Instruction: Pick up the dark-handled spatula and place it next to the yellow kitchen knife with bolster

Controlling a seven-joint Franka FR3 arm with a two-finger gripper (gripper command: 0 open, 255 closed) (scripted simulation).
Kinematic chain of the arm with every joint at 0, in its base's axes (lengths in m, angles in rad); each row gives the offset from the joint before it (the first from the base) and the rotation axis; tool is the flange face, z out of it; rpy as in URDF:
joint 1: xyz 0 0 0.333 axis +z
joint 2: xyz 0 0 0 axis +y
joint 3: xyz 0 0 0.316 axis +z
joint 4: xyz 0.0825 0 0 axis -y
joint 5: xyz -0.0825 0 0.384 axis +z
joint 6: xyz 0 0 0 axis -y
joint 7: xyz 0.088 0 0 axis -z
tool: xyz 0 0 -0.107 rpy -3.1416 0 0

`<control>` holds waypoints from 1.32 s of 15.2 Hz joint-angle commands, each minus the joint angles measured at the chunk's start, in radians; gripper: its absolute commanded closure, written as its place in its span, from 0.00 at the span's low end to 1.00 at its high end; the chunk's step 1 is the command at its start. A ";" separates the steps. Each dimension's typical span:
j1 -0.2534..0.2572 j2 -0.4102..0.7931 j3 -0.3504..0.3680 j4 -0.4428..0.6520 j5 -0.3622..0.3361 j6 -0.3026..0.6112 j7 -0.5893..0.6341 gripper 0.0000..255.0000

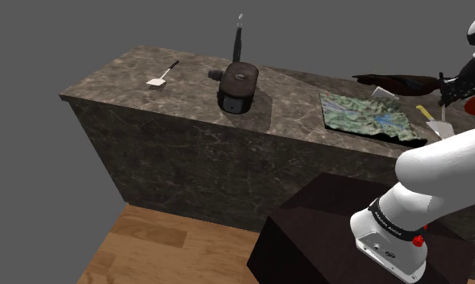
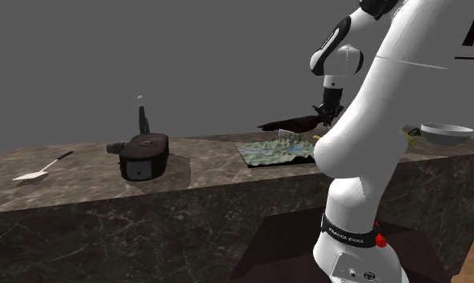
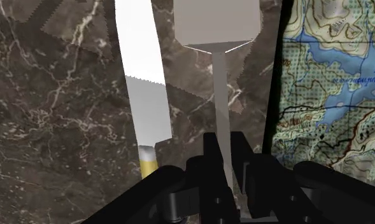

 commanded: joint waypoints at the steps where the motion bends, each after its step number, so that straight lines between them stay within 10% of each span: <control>1: 0.004 0.055 -0.049 0.054 0.037 -0.003 -0.072 1.00; 8: -0.033 0.345 -0.200 0.280 0.293 -0.040 -0.382 1.00; 18: -0.408 0.780 -0.126 0.739 0.632 -0.234 -0.688 1.00; 20: -0.407 0.785 -0.121 0.719 0.638 -0.211 -0.693 1.00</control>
